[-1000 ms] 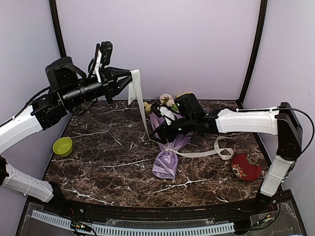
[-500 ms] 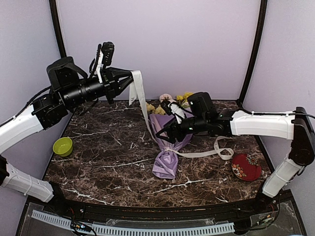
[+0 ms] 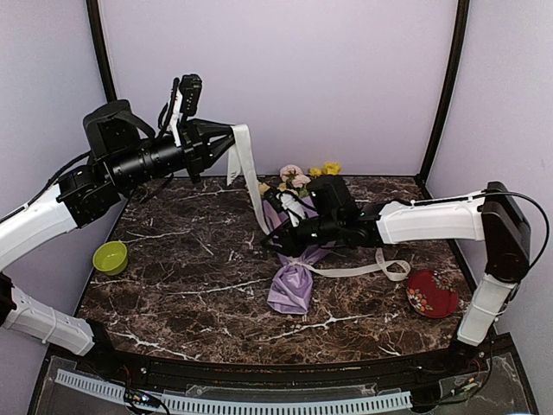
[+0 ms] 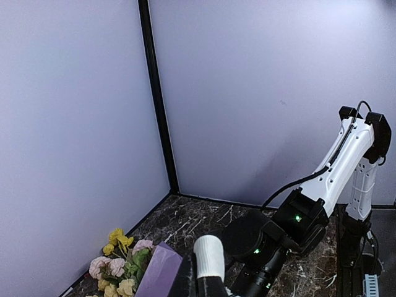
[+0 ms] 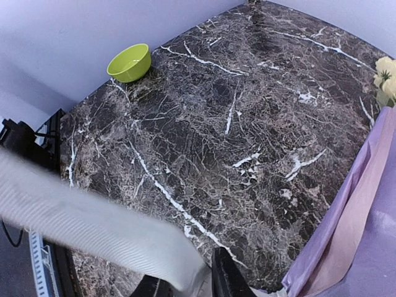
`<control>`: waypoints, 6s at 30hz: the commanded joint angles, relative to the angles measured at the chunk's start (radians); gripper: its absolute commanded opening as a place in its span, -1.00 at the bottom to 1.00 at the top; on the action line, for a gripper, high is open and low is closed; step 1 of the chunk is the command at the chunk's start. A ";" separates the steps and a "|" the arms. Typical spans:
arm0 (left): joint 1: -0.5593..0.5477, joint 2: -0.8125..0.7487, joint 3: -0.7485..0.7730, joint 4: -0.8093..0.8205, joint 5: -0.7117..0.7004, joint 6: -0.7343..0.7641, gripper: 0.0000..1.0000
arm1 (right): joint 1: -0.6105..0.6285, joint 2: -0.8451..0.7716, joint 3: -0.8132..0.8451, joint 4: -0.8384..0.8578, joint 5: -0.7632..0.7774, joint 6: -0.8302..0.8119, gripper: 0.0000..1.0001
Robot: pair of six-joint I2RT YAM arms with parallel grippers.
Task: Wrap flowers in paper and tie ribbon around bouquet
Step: Cross the half-tied ribbon over the folded bouquet.
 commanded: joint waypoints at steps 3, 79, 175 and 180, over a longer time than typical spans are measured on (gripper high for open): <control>-0.004 -0.017 0.016 0.019 -0.033 0.006 -1.00 | 0.003 -0.006 0.018 0.038 0.033 0.015 -1.00; 0.103 0.411 -0.267 0.246 0.165 0.069 -1.00 | -0.110 0.004 0.024 -0.274 -0.336 -0.156 -1.00; -0.022 0.686 -0.503 0.916 0.053 -0.053 -1.00 | -0.387 -0.310 -0.161 -0.302 0.357 0.226 0.27; -0.023 0.681 -0.510 0.913 0.054 -0.035 -1.00 | -0.534 -0.183 -0.120 -0.488 0.345 0.205 0.28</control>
